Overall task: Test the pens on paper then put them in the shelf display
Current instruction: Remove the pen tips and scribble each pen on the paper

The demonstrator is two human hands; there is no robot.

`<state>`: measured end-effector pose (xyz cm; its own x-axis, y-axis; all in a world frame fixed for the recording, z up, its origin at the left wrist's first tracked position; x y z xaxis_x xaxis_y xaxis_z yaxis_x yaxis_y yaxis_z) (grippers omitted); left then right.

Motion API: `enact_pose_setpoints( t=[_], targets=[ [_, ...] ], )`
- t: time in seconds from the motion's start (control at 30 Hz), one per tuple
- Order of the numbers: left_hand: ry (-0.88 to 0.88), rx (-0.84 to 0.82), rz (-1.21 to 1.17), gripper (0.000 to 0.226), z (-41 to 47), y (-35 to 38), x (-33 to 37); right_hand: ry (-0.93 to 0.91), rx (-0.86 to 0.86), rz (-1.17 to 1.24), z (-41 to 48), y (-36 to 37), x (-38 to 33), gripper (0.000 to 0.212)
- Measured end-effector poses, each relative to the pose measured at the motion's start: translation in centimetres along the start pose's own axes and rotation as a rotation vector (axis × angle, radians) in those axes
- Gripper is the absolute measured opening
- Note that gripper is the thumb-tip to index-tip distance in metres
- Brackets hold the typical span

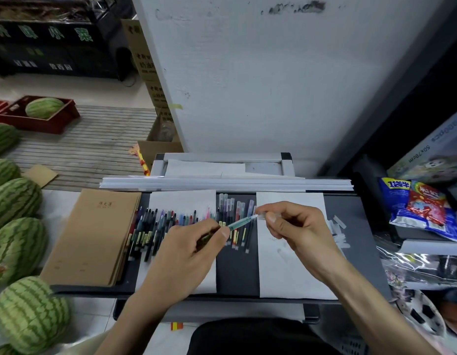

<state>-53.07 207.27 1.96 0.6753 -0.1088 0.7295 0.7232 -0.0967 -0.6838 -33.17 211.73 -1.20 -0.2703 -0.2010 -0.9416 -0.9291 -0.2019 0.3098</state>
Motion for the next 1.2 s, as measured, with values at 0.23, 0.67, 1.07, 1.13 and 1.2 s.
enact_pose_setpoints(
  t=[0.23, 0.67, 1.07, 1.13, 1.2],
  targets=[
    [0.019, -0.039, 0.068, 0.035, -0.3, -0.1, -0.2, -0.068, -0.066, -0.249, 0.0, 0.7, -1.5, 0.016],
    [0.033, -0.127, 0.134, 0.029, -0.8, 1.2, -0.8, -0.054, -0.090, -0.451, -0.4, 2.0, 0.4, 0.024],
    [0.008, -0.168, 0.097, 0.035, -0.5, 5.0, -3.9, 0.183, 0.054, 0.062, -1.0, 0.3, 7.1, 0.014],
    [-0.028, -0.147, 0.044, 0.033, -0.5, 6.0, -4.5, 0.292, 0.081, 0.357, -1.1, 1.2, 9.0, 0.012],
    [-0.064, -0.129, 0.046, 0.032, -0.5, 7.4, -5.0, 0.393, 0.076, 0.372, -1.6, 2.4, 11.3, 0.016]
  ],
)
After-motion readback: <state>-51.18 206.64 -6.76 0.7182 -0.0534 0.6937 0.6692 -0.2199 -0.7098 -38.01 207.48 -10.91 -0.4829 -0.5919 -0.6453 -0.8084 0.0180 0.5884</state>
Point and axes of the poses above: each hand's wrist, its own z-axis towards the middle knuckle, its own y-axis out of the palm, x = y × z, the point moved 10 cm from there along z, towards the middle knuckle, and after that the axes turned 11 degrees about z, right-handed, at the moved point
